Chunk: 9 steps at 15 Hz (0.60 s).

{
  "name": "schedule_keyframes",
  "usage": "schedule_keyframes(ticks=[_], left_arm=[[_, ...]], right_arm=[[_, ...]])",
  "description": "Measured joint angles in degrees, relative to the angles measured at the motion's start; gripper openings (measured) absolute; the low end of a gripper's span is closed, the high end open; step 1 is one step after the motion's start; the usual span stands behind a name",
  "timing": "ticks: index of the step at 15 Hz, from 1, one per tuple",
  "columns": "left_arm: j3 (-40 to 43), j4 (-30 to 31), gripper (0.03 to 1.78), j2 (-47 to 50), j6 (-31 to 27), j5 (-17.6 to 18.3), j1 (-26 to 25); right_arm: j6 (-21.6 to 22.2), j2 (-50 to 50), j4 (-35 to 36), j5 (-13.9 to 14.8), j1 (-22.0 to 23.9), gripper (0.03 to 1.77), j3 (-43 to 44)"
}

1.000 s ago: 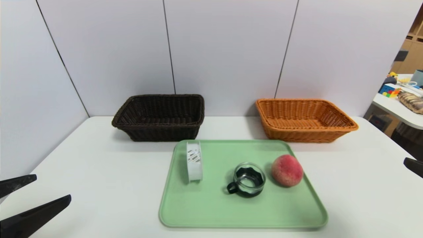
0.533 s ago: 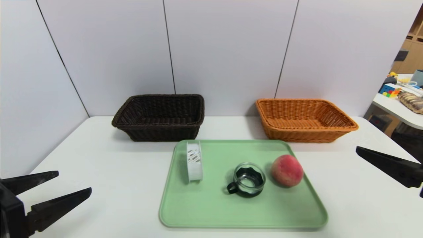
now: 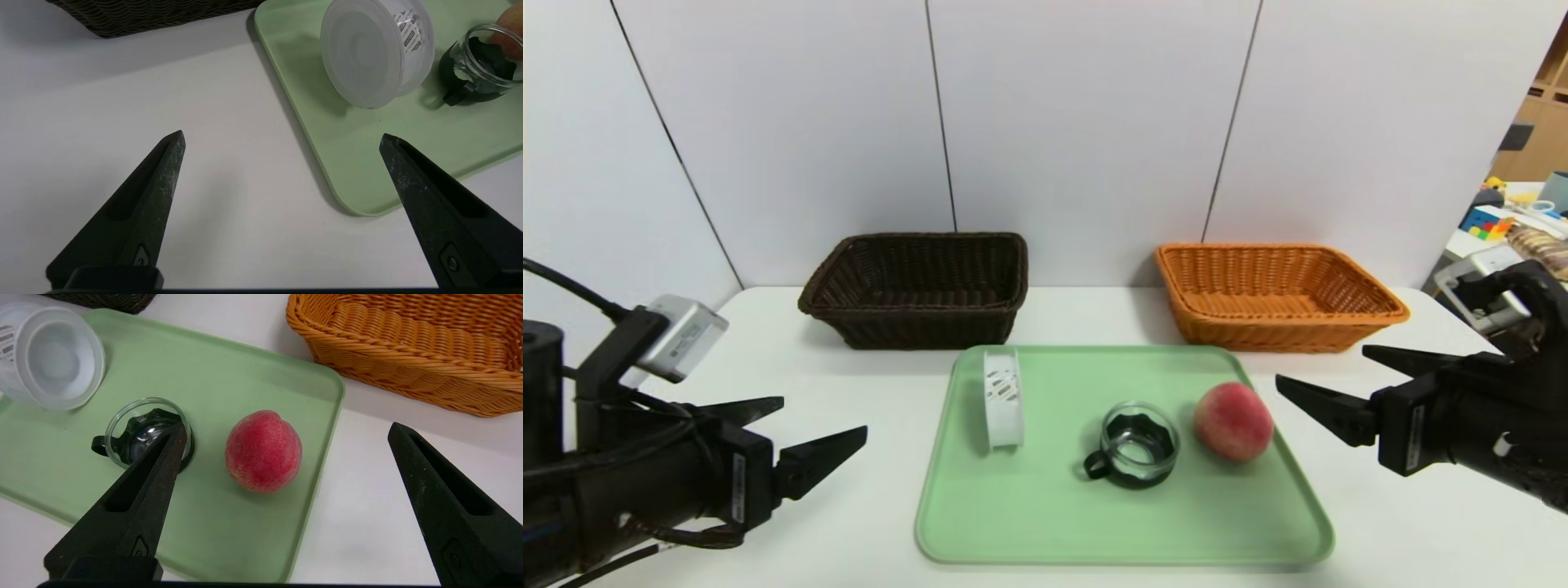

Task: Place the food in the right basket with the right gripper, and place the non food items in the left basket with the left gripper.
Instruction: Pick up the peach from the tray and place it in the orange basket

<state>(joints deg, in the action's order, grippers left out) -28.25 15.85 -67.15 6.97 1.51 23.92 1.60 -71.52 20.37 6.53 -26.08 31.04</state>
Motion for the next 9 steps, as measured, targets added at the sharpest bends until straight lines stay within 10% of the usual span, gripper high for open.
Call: schedule_keyframes(ticks=[9], left_arm=[[0.5, 0.9, 1.69, -4.2, 0.2, -0.1, 1.2]], right_arm=[[0.0, -8.0, 3.4, 0.4, -1.4, 1.7, -2.3]])
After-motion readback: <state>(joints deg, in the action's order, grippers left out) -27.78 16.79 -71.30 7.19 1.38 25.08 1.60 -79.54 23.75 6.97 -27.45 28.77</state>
